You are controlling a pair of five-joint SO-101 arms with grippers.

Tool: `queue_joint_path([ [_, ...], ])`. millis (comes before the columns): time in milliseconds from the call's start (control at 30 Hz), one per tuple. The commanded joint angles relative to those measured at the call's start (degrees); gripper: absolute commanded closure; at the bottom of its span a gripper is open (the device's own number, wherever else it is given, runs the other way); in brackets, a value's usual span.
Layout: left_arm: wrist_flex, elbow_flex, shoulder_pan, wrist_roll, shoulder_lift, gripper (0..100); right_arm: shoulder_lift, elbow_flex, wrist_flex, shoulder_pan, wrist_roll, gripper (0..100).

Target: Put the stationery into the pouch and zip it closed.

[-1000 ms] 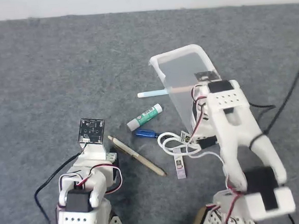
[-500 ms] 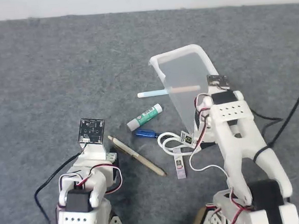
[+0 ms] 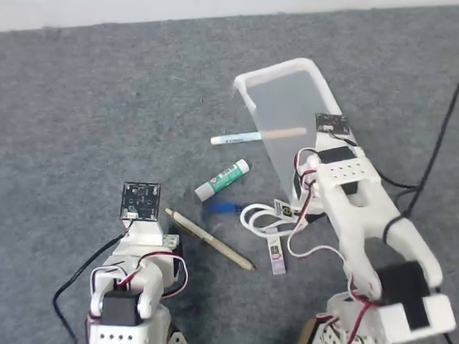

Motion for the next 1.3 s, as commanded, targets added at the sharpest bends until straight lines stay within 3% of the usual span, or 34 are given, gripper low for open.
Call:
queue_joint_path([
  [0,0.26,-0.75,-0.18,-0.09,-1.05,92,1.19,-0.70,-3.21,1.45,-2.20,84.6],
  [400,0.26,-0.75,-0.18,-0.09,-1.05,92,6.29,-0.88,-3.47,1.45,-2.37,85.7],
  [533,0.26,-0.75,-0.18,-0.09,-1.05,92,6.90,-2.46,-2.51,1.45,-1.14,99.7],
  [733,0.26,-0.75,-0.18,-0.09,-1.05,92,2.51,-5.19,5.76,1.27,2.02,99.1],
  [1033,0.26,-0.75,-0.18,-0.09,-1.05,92,-8.04,-5.19,12.70,1.19,13.98,99.3],
  [1267,0.26,-0.75,-0.18,-0.09,-1.05,92,-11.56,-5.10,13.05,1.45,30.77,99.3],
])
